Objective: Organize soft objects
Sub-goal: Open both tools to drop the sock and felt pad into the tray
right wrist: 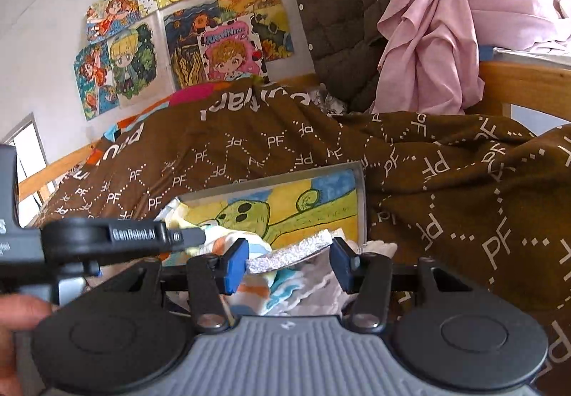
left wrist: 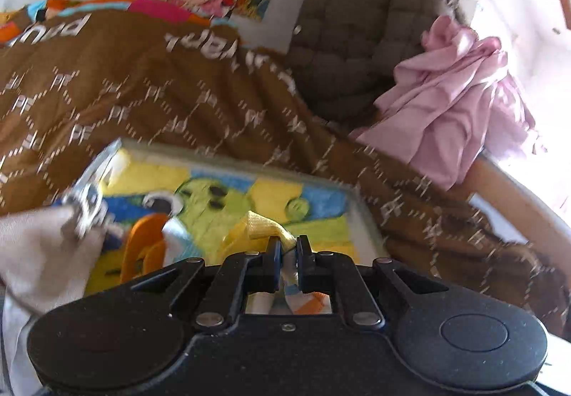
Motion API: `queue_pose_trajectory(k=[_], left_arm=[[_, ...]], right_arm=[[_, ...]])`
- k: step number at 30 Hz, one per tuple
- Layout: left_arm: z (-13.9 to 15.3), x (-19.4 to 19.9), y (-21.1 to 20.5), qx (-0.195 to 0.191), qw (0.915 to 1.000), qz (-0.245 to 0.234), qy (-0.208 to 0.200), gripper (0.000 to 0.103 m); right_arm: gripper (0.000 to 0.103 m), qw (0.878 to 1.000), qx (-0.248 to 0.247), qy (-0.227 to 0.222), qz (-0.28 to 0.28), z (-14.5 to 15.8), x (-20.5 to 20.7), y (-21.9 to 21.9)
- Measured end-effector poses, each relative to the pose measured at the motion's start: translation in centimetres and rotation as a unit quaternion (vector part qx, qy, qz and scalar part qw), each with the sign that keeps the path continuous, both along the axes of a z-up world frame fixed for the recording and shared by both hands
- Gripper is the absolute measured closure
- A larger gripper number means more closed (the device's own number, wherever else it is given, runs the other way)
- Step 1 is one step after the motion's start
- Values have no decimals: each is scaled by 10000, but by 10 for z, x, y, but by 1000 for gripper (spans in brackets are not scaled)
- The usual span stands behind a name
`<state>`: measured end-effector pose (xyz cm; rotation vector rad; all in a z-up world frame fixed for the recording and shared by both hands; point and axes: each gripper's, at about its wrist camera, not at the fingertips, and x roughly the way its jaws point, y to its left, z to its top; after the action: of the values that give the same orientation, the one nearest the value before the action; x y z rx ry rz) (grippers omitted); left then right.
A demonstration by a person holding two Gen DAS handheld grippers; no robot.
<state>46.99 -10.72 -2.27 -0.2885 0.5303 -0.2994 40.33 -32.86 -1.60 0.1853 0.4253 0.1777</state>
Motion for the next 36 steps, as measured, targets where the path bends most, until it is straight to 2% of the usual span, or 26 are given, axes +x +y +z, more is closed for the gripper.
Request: queue_pose_trajectory(k=[4,7,9,12,14,16,26,31,36], left_arm=[[-15,-1,4,177,9996,55,227,92],[-20,-2,5,210,9992,132,300,83],[-20,-4,6,198,9992,180,298,81],[-16,-7,6,207,9992,230,267,64],[-12,-10,6,213,9992,259,205,48],[-8,-14,8,205,9992,305,135,39],[26,-42,22,245,9980,551,-174,9],[49,-67,33,192,9966,682,-412,1],[69,-98,42,109,9957,650,-656,1]], right_arm=[[47,10000,-17,0,-34,0,-1,1],[46,10000,-25,-9,-41,0,-2,1],[42,10000,-40,-20,-48,2,-2,1],[34,9999,-33,-90,-84,7,-5,-1],[28,9998,-27,-151,-114,10,-7,-2],[22,9996,-42,-228,-159,15,-10,-3],[4,9963,-46,-844,-171,50,-46,1],[0,9937,-102,-1109,-104,66,-73,6],[0,9909,-118,-1336,-82,82,-101,11]])
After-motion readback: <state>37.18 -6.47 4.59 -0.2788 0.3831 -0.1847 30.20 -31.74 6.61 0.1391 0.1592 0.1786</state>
